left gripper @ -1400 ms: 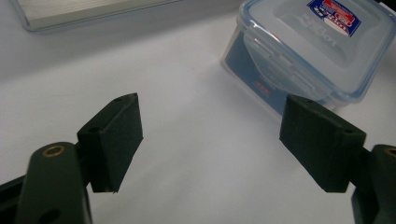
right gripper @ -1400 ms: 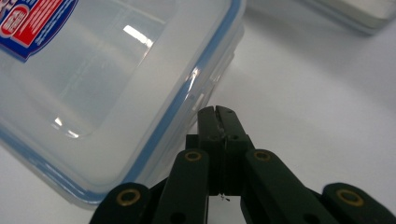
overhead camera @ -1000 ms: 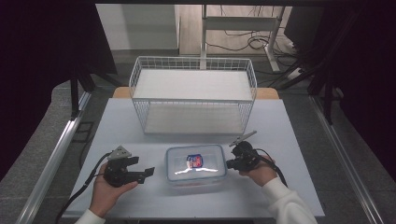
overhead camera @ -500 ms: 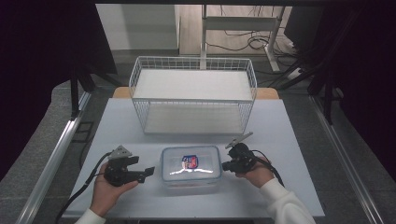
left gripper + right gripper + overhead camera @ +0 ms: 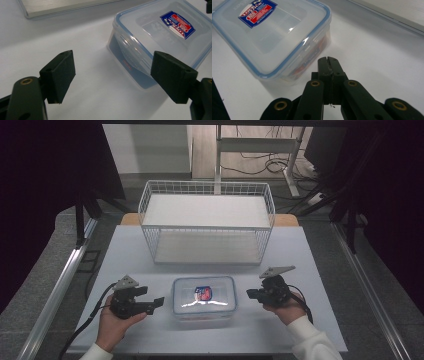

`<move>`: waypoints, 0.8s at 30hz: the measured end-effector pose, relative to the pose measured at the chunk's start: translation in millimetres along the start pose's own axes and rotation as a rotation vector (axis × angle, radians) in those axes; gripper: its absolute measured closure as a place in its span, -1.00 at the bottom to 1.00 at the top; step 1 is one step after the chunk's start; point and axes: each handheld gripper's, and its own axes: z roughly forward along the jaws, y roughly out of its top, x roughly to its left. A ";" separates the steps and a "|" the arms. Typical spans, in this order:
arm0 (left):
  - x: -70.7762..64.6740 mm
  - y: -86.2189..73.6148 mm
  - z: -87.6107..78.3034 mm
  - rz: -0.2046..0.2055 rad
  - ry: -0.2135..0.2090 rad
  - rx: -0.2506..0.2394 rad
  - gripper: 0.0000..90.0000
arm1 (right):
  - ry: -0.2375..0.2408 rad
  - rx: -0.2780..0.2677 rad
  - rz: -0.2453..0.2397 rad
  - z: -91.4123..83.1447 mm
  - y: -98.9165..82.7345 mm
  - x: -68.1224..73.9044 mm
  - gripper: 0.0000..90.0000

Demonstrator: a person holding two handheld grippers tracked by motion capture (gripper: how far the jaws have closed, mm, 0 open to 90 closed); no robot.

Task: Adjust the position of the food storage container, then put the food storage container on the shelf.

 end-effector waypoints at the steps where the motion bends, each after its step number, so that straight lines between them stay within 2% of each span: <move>1: 2.3 0.0 -0.2 -0.009 -0.001 -0.005 -0.56 | 0.000 -0.027 0.010 -3.0 -5.2 1.1 0.97; 4: 4.6 -1.8 -1.1 -0.020 -0.002 -0.009 -0.56 | 0.009 -0.058 0.026 -4.9 -9.0 2.6 0.94; 6: 4.5 -2.1 -1.4 -0.018 -0.001 -0.009 -0.56 | 0.030 -0.098 0.047 -8.0 -12.8 4.2 0.77; 7: 4.4 -2.0 -1.6 -0.019 -0.003 -0.012 -0.56 | 0.057 -0.139 0.058 -13.0 -16.6 6.2 0.32; 8: 4.3 -1.9 -1.9 -0.021 -0.006 -0.013 -0.56 | 0.057 -0.139 0.058 -13.0 -16.6 6.2 0.32; 10: 3.2 -2.6 -1.7 -0.023 -0.007 -0.014 -0.56 | 0.057 -0.187 0.069 -17.4 -21.4 8.2 -0.07; 11: 2.5 -3.2 -1.6 -0.019 -0.006 -0.011 -0.56 | 0.051 -0.204 0.083 -19.3 -23.9 8.1 -0.16; 13: 1.3 -3.6 -1.5 -0.019 -0.006 -0.011 -0.56 | 0.084 -0.235 0.125 -23.2 -30.8 4.3 -0.36; 17: 0.6 -2.6 -2.6 -0.035 -0.021 -0.024 -0.56 | 0.082 -0.237 0.142 -24.2 -33.9 0.5 -0.40; 24: 0.5 -2.8 -4.8 -0.033 -0.003 -0.032 -0.57 | 0.078 -0.244 0.165 -23.6 -32.4 -3.7 -0.42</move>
